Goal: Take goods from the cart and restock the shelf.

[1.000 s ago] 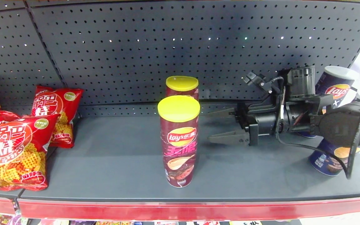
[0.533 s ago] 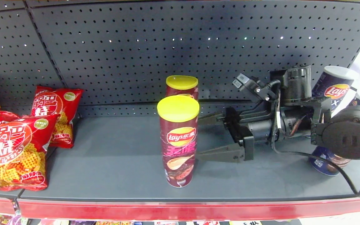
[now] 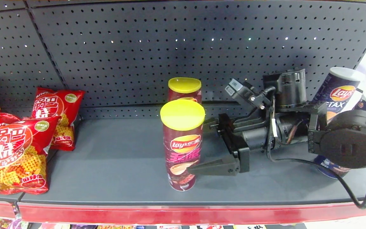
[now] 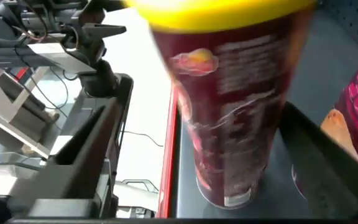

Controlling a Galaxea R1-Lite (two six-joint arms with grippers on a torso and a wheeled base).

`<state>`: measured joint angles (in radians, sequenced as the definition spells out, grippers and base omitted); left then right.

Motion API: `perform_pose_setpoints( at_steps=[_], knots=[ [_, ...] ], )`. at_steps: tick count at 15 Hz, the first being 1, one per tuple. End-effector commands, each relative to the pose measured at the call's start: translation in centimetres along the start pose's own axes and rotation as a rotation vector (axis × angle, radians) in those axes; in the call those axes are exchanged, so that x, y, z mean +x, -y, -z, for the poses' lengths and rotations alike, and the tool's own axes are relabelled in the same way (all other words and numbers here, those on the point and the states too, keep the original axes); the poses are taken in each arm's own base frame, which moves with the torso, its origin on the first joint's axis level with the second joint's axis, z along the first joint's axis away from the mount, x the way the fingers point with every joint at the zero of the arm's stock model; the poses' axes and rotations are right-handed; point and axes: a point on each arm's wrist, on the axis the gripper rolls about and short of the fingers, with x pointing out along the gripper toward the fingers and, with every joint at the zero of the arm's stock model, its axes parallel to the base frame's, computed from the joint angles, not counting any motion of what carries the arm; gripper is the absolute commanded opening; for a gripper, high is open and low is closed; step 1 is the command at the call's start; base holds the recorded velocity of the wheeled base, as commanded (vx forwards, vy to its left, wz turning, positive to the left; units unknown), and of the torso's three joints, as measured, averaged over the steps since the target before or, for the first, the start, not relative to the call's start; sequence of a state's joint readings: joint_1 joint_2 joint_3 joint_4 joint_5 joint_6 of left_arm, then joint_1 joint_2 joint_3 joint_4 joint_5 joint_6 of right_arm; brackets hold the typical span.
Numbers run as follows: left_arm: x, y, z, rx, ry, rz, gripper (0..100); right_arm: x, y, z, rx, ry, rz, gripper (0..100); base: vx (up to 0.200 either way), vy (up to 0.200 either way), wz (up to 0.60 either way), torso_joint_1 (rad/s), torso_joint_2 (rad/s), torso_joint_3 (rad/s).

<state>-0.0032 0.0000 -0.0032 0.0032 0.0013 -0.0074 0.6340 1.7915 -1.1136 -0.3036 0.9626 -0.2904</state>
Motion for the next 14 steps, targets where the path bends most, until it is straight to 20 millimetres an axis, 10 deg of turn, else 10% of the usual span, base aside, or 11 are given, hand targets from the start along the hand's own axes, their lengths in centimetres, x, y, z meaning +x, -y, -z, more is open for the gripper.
perform_pose_setpoints(
  at_steps=[1, 14],
  knots=[
    [0.0, 0.0, 0.0, 0.0, -0.002, 0.0, 100, 0.2, 0.1, 0.2, 0.003, -0.003, -0.004, 0, 0.0, 0.0, 0.0, 0.0, 0.0, 0.0],
    [0.0, 0.0, 0.0, 0.0, -0.002, 0.0, 100, -0.5, 0.9, -0.7, -0.016, 0.016, 0.029, 0, 0.0, 0.0, 0.0, 0.0, 0.0, 0.0]
  ],
)
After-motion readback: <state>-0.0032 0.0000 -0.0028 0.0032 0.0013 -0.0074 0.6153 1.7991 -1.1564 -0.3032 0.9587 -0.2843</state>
